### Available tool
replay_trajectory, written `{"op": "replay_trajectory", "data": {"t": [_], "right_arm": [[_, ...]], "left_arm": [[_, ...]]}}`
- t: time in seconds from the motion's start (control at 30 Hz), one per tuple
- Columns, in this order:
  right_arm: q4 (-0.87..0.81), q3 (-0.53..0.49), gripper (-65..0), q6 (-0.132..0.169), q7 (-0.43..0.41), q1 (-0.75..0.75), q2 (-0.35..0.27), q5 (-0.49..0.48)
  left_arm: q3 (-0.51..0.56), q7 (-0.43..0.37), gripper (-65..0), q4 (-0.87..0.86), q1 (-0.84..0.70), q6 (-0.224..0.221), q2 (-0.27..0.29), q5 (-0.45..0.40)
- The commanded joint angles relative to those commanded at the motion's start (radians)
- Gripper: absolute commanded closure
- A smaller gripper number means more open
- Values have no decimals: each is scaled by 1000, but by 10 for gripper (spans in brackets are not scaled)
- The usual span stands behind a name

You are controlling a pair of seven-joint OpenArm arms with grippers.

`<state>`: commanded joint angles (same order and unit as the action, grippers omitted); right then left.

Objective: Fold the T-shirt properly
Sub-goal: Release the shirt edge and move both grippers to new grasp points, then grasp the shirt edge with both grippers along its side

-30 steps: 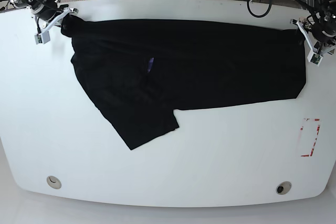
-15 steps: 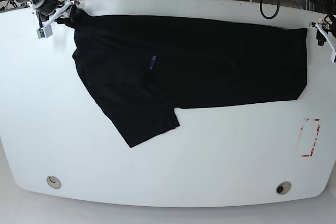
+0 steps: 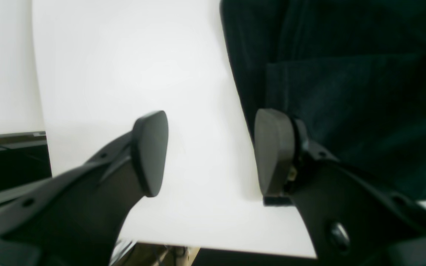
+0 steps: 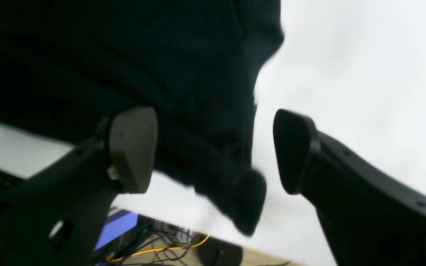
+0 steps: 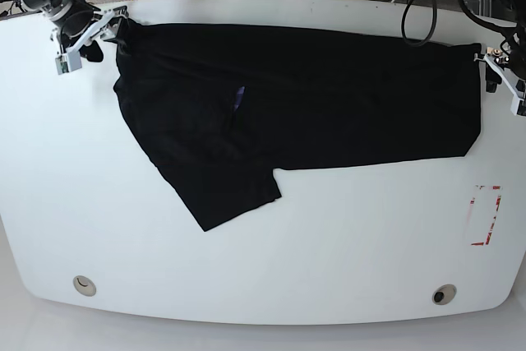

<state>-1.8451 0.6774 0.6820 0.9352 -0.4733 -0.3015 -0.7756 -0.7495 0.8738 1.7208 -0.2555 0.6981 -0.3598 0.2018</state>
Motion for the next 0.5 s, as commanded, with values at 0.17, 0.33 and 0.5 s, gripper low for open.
{"op": "replay_trajectory", "data": {"t": [0.17, 0.33, 0.5], "right_arm": [[64, 3, -472, -2, 34, 135, 0, 2], [178, -55, -472, -3, 34, 301, -3, 66], [307, -92, -472, 6, 34, 479, 5, 252]], "left_arm": [[-2, -2, -344, -3, 55, 0, 3, -2], [-2, -2, -344, -2, 92, 0, 29, -2], [-2, -2, -344, 0, 110, 0, 31, -2]]}}
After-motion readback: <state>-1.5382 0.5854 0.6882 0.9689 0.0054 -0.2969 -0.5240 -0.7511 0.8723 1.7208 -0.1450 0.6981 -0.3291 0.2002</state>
